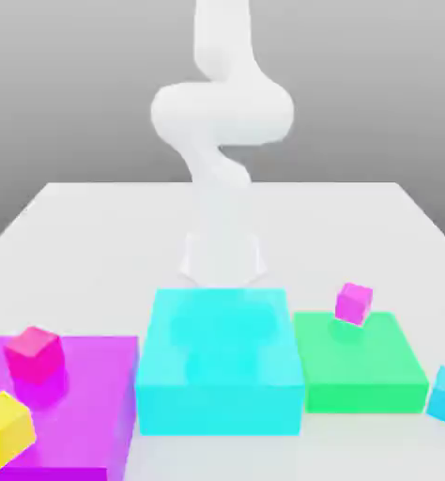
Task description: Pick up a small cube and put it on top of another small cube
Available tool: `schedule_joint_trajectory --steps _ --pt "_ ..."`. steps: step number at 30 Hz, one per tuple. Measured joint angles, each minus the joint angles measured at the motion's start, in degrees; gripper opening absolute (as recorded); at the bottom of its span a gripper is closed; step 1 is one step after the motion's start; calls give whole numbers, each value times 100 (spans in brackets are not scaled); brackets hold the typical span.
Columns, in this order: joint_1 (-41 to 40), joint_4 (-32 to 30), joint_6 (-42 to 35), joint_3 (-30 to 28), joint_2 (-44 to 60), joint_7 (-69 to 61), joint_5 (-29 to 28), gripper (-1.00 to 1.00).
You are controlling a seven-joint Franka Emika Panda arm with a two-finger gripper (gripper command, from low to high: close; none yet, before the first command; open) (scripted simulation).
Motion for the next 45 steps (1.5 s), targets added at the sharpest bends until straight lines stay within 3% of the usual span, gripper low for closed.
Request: schedule_joint_trajectory --steps 19,27,31,32,39,45 --pt "1176 -341 1344 1406 3983 -535 -838 0" --pt "1781 -476 1913 1715 5647 -741 -1202 0" --pt "2142 -339 2472 1371 6482 -454 -1655 0" --pt "2246 -295 2623 1245 6680 -371 -1769 -100" --pt "2266 -286 2656 1223 6727 -348 -1801 -100" --pt "1902 -636 1921 1719 5634 -944 -1199 -100"
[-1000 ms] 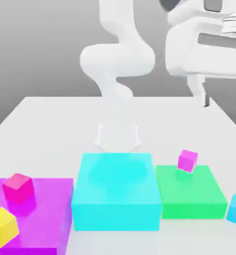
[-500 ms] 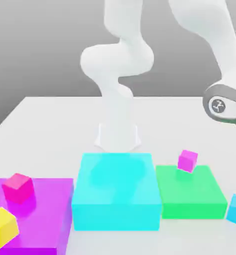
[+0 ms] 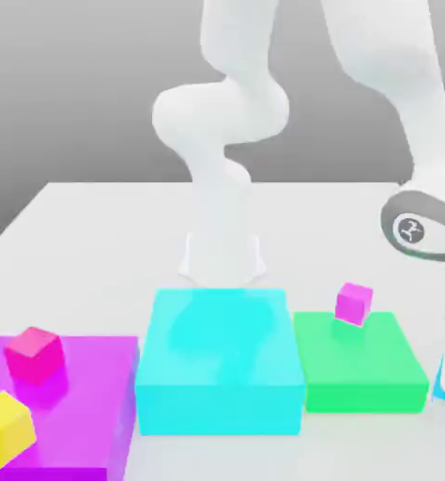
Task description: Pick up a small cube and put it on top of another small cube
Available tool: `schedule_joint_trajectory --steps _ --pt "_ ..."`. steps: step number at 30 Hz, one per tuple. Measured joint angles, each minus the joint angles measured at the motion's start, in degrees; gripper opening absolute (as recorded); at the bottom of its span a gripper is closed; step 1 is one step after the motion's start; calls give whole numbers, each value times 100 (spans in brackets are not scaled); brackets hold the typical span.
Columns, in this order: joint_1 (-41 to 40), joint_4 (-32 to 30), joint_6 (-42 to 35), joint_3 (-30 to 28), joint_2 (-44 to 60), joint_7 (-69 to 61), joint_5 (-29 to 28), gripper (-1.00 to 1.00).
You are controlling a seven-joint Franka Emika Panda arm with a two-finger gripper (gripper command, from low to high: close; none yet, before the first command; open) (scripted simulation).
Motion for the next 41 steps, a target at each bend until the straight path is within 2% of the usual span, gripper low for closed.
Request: schedule_joint_trajectory --steps 5,11,21,28,29,36,41 --pt "-96 -662 -346 170 -1026 -848 289 -100" --pt "130 -1489 -715 84 -2320 -2158 996 -100" --pt "1146 -2848 -1399 -692 -4410 -4254 2051 -100" --pt "1156 -3196 -14 -615 -3371 -4424 2138 -100" --pt "1150 -3214 108 -606 -3267 -4418 2132 100" --pt "1150 -3210 85 -606 -3294 -4419 2133 100" --pt "1210 -3056 -987 -702 -4216 -4454 2154 100"
